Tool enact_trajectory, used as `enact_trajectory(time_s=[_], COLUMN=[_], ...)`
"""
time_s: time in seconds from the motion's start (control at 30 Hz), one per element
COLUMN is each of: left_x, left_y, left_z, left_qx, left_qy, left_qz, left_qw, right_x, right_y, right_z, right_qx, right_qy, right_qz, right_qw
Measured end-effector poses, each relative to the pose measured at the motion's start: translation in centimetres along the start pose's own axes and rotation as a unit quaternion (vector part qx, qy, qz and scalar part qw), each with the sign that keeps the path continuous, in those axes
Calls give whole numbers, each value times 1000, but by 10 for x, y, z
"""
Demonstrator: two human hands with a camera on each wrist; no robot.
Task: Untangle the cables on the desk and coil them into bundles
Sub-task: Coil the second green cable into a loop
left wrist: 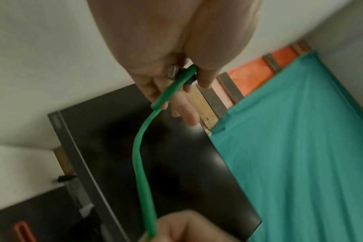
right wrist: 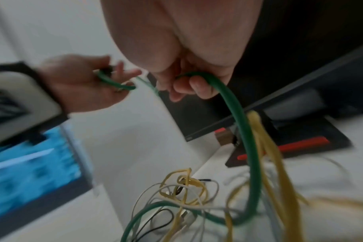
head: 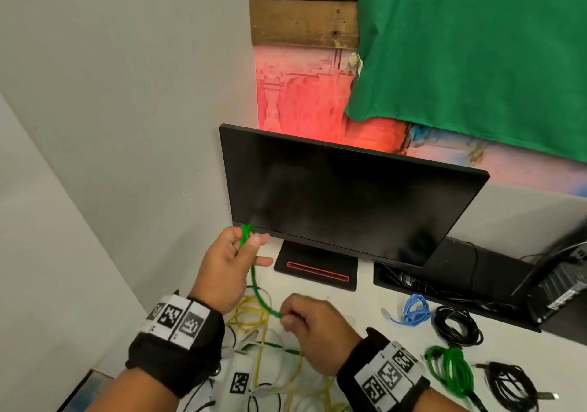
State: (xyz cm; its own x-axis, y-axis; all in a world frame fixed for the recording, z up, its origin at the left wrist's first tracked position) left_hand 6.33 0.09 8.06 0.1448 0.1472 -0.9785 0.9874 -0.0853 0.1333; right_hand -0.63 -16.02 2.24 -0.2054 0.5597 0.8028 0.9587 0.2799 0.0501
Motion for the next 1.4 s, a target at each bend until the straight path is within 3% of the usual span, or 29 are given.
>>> enact_trajectory(time_s=[0.07,0.13,0.23,0.4,0.47,0.53,0.6,0.7,0.8,1.0,1.07,1.17,1.3,1.33,1.4], left_x=[7,11,10,7,7,6,4,-4,-13,-33,-37,-32,-20,-17,-14], left_y=[-5,-10,-18,-23,-23,-24,-22,-12,-4,12,13,8,4,4,3], left_z=[4,9,12,10,10,10,2,-18,-25,-18,-18,-16,-13,-13,-14], left_qx=[31,77,133,192,198,185,132,66,59,50,55,47,5,0,0], left_qy=[24,32,10,50,57,40,-28,-116,-168,-291,-264,-151,-93,-94,-98], left_qz=[7,11,-1,-4,-17,-35,-63,-78,-77,-65,-48,-36,-52,-56,-63], left_qw=[999,996,991,980,978,981,989,988,981,953,962,987,994,994,993], right_x=[19,32,37,41,33,15,-13,-62,-98,-107,-99,-78,-37,-31,-25], right_y=[0,4,14,21,25,27,22,2,-15,-9,0,14,23,27,36], right_z=[1,-10,-25,-32,-40,-45,-40,-23,6,52,40,3,-15,-19,-34], right_qx=[32,-14,-101,-153,-160,-114,-30,39,74,215,184,41,78,48,-81], right_qy=[23,83,128,113,108,131,150,73,31,-74,-36,123,245,270,357], right_qz=[-53,-81,-76,-93,-68,-5,55,129,194,239,252,224,140,123,116], right_qw=[998,993,984,977,979,985,987,988,978,944,949,966,956,954,923])
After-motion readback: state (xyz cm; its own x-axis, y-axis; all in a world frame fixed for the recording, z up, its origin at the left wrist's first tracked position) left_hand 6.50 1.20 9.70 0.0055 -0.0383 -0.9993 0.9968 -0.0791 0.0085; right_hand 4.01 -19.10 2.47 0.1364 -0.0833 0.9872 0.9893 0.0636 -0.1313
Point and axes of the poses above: each hand's wrist, its own y-axis towards the middle knuckle, its own z-axis out of the palm, x = y × z, the point moved 4 cm from there along y, towards the middle knuckle, and after that the axes turned 5 degrees about y, right-handed, at the moved point
